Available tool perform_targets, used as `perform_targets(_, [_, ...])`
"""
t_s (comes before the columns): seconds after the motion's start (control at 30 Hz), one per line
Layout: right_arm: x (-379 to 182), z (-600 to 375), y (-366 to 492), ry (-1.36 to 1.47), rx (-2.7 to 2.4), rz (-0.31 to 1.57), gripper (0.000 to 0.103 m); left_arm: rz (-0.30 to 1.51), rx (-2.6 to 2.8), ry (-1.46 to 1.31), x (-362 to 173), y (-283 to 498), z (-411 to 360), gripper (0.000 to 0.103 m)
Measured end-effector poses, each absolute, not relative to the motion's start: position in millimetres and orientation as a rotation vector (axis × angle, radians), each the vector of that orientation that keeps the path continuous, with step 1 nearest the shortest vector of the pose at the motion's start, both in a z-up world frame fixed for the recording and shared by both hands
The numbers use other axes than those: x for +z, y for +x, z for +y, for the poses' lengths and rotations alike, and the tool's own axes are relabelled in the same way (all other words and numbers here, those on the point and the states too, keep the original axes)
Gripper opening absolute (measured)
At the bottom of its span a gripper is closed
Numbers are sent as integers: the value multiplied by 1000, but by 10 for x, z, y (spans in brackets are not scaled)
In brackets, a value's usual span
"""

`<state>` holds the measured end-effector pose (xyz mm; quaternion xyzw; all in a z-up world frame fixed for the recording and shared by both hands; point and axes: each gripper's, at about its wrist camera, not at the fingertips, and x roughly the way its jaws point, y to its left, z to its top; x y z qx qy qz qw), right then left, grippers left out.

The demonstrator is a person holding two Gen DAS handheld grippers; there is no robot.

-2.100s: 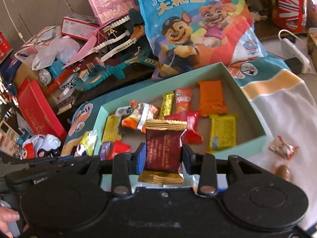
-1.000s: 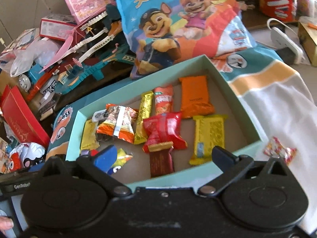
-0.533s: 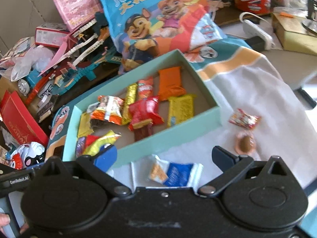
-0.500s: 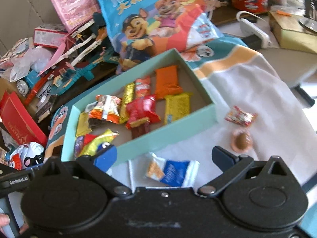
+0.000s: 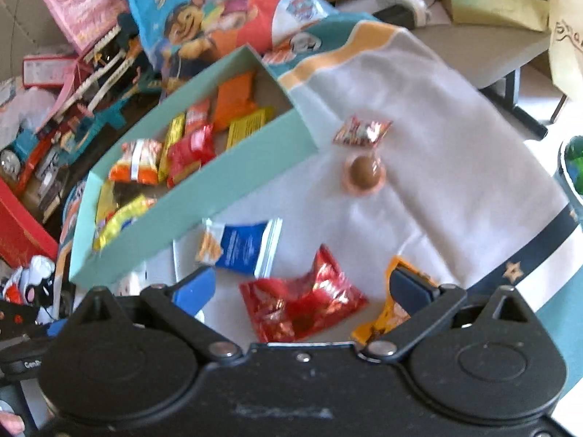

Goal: Organize snacks
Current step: 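Grasp the red candy bag with the right gripper while the left grasps the white cup snack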

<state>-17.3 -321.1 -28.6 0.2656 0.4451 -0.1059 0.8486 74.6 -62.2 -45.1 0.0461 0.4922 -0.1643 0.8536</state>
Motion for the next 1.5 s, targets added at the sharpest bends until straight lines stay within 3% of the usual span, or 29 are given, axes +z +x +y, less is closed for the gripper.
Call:
perform_targets(0.07, [-306,-3128,-152,549,-210,931,102,1049,-355,113,-503,738,-688,103])
perform_targets(0.27, [-417,-3064,-109,555,-161,976,67,1076,-408,164,-625,725,-933,103])
perform_targets(0.47, [-509,-2991,-1,555,-137,970,64,1066,-430,224,-765,785,-1211,101])
perform_targets(0.6, [-528,-2967,124,546,-120,961,64,1059,-473,220,-798,833,-1324,63])
perform_targets(0.63, [-535,-2953,149,546,-108,961,64,1039,-478,237,-790,817,-1352,39])
perform_targets(1.03, [-311,-2848,339,433,-32,856,65,1069,-419,153,-760,850,-846,40])
perform_targets(1.5, [-519,-2467,140,277,50,1013,68,1060,-386,93,-755,741,-550,40])
